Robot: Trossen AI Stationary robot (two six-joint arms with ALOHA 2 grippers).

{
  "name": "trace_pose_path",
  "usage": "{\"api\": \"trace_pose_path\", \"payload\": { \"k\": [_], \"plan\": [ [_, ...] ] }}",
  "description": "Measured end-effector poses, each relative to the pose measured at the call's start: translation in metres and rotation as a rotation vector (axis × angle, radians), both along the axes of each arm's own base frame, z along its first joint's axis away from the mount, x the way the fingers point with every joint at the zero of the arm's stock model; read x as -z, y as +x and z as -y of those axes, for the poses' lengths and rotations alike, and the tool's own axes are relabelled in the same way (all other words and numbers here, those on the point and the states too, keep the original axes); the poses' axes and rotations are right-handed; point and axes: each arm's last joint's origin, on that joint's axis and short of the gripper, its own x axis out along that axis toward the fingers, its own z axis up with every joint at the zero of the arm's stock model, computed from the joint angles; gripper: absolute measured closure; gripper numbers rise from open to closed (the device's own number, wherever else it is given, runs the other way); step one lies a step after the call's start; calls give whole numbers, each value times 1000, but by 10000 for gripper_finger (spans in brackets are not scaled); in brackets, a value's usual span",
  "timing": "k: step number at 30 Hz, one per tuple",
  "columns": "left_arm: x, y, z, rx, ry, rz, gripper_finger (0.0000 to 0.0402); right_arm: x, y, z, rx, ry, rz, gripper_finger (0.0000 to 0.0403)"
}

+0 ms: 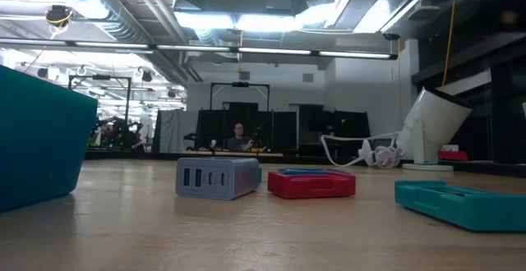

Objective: Pick & Place Office items
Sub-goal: Put the top light blue digital clock into the gray bin

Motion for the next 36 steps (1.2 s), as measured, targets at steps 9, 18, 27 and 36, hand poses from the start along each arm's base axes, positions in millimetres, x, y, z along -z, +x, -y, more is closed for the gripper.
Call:
{"api": "trace_pose_path", "payload": {
  "k": [9, 18, 27, 36],
  "plan": [
    [0, 0, 0, -5, -13, 3, 316, 3, 52, 8, -135, -417, -123, 116],
    [1, 0, 0, -17, -31, 0, 316, 52, 107, 19, -329, -484, -164, 117],
    [1, 0, -1, -29, -38, 2, 316, 79, 123, 38, -406, -517, -212, 117],
    [2, 0, -1, -50, -54, -6, 315, 92, 136, 54, -414, -550, -191, 117]
  ]
}}
